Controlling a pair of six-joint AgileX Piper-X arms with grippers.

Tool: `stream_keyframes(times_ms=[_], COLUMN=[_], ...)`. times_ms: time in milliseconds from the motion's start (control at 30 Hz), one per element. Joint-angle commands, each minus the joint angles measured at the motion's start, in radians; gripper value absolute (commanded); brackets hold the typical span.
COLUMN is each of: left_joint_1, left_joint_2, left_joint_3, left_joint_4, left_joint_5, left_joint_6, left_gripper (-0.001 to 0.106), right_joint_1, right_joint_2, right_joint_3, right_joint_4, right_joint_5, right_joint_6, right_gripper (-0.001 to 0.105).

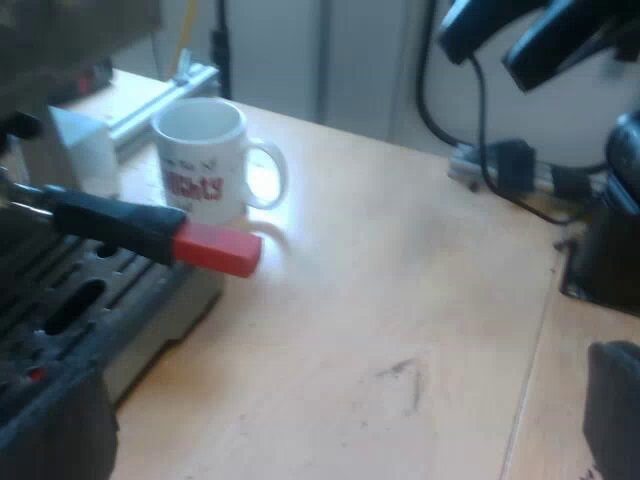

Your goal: Grind coffee beans and then tamp

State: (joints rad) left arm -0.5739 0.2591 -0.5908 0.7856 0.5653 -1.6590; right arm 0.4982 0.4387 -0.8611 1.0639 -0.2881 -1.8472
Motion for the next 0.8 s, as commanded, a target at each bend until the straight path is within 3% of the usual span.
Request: stream_keyframes(times_ms=[33,167,333,433,533,733,800], left_joint_1=[-0.032,-0.036,-0.036,-0.036,-0.036,-0.036,-0.036], left_joint_2=[0.006,0.026,0.062,0.107,0.144,0.192,0.192], left_joint_3=[0.065,0.136,0.191,0.236,0.245,0.245,0.245], left_joint_4=[-0.093,-0.167,-0.236,-0.329,-0.350,-0.352,-0.352], left_joint_5=[0.019,0.056,0.061,0.064,0.064,0.064,0.064], left_joint_6=[-0.001,-0.044,-0.049,-0.049,-0.049,-0.047,-0.046], left_gripper=[0.098,0.098,0.098,0.098,0.098,0.098,0.098], right_joint_1=[0.045,0.090,0.136,0.196,0.277,0.443,0.553], right_joint_2=[0.025,0.052,0.058,0.058,0.058,0.058,0.058], right_joint_3=[-0.009,-0.001,0.030,0.087,0.150,0.257,0.310], right_joint_4=[-0.033,-0.093,-0.145,-0.192,-0.264,-0.411,-0.487], right_joint_5=[-0.004,0.005,0.081,0.123,0.206,0.374,0.548], right_joint_6=[-0.017,-0.017,-0.011,0.032,0.083,0.178,0.223], right_gripper=[0.070,0.070,0.070,0.069,0.062,0.062,0.062])
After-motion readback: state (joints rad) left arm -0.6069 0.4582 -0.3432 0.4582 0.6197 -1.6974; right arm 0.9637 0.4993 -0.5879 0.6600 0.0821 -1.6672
